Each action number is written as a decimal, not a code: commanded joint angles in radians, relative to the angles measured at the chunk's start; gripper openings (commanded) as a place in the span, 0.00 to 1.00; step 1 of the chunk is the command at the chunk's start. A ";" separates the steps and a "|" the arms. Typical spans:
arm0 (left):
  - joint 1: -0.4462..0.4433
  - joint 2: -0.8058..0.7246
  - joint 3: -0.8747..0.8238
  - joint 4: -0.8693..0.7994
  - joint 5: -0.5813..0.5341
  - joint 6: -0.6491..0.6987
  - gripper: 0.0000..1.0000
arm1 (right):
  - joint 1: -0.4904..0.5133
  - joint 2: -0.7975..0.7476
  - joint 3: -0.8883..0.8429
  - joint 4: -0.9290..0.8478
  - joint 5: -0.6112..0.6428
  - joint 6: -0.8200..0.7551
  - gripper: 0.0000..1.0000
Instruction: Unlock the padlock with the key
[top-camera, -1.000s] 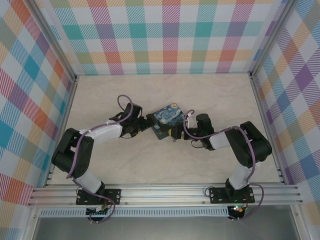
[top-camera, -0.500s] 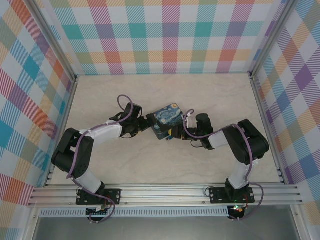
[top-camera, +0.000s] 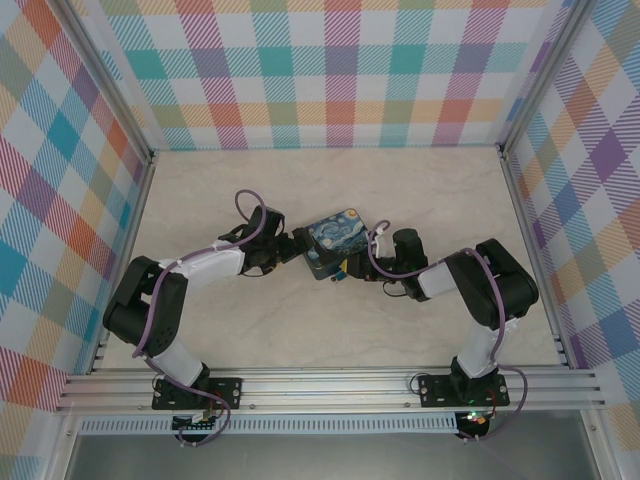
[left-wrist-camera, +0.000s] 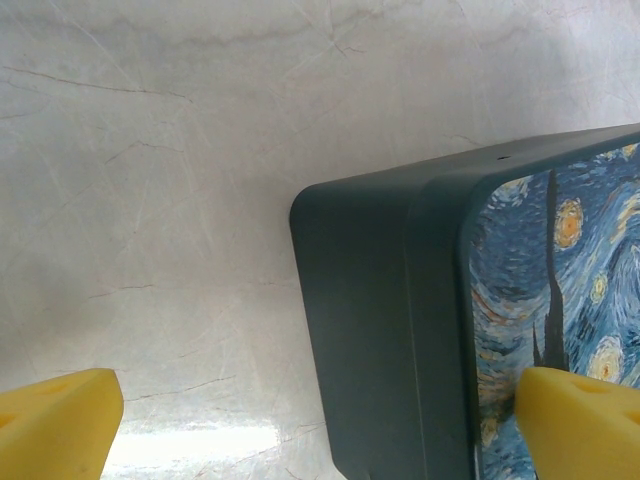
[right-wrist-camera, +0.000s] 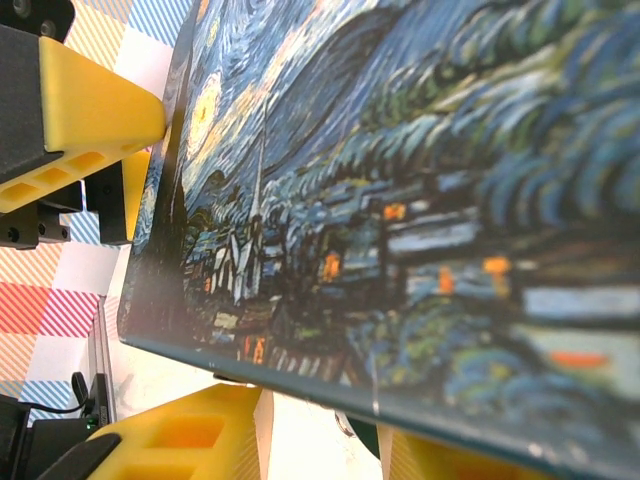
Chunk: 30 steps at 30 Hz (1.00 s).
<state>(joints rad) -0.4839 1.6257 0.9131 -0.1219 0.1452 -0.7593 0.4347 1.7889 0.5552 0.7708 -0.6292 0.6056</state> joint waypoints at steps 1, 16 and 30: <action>-0.018 0.004 -0.026 -0.084 -0.018 0.017 1.00 | -0.002 -0.006 -0.010 0.061 -0.054 -0.011 0.31; -0.018 -0.001 -0.029 -0.088 -0.026 0.017 1.00 | -0.005 -0.008 -0.021 0.058 -0.047 -0.016 0.09; -0.018 -0.017 -0.045 -0.107 -0.061 0.028 1.00 | -0.030 -0.064 -0.063 0.027 0.028 -0.004 0.05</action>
<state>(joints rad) -0.4889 1.6127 0.9047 -0.1276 0.1196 -0.7586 0.4221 1.7622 0.5144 0.7845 -0.6250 0.5983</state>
